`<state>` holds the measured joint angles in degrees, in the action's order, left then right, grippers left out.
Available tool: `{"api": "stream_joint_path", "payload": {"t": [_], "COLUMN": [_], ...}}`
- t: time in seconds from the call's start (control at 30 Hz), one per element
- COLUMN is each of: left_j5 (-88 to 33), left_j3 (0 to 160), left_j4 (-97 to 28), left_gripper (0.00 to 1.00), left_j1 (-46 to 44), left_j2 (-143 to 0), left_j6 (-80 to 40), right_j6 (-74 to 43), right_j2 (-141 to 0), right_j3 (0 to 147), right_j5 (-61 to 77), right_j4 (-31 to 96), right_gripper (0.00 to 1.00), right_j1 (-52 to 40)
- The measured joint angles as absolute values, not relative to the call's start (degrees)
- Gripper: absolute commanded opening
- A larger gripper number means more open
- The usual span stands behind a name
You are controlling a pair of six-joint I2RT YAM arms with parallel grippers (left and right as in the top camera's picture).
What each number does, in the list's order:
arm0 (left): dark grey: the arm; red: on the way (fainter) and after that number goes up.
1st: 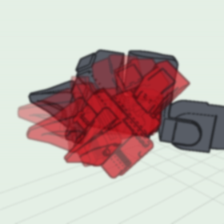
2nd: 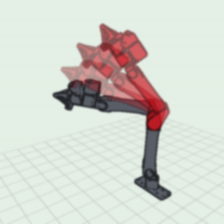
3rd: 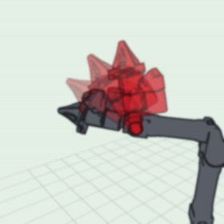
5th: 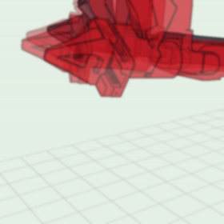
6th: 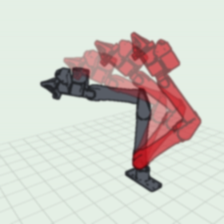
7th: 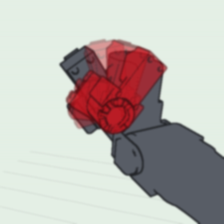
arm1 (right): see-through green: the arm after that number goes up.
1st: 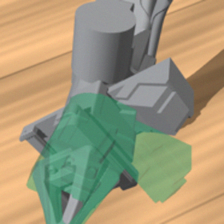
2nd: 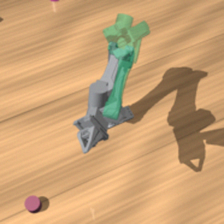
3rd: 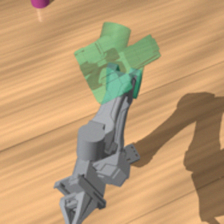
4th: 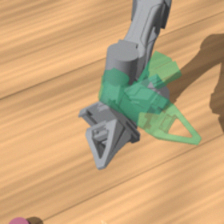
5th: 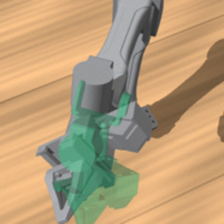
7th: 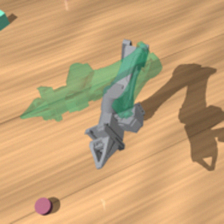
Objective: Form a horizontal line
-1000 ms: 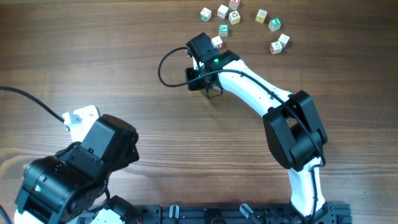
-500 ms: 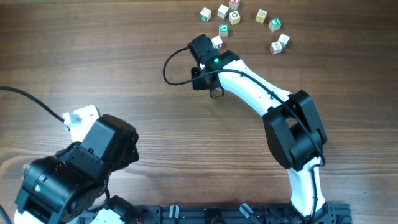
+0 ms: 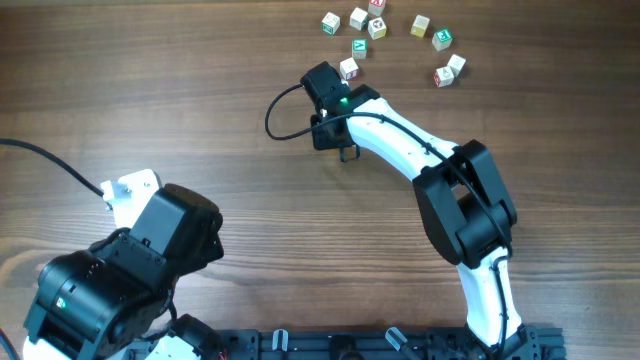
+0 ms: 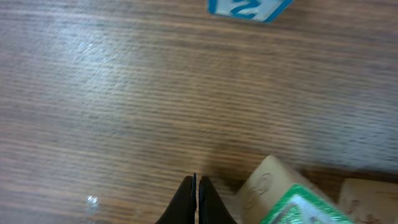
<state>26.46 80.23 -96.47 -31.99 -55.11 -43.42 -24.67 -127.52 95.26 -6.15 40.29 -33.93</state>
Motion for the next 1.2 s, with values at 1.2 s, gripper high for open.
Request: {"api": "stream_joint_path", "payload": {"t": [1.2], "left_j5": [26.46], "left_j3": [80.23], "left_j4": [-96.47], "left_gripper": [1.00], "left_j1": [-31.99], "left_j2": [-55.11], "left_j6": [-43.42], "right_j6": [-24.40], "right_j2": [-127.52], "right_j3": [95.26], "right_j5": [-10.07], "right_j4": [41.10], "right_gripper": [0.05], "right_j1": [-33.93]}}
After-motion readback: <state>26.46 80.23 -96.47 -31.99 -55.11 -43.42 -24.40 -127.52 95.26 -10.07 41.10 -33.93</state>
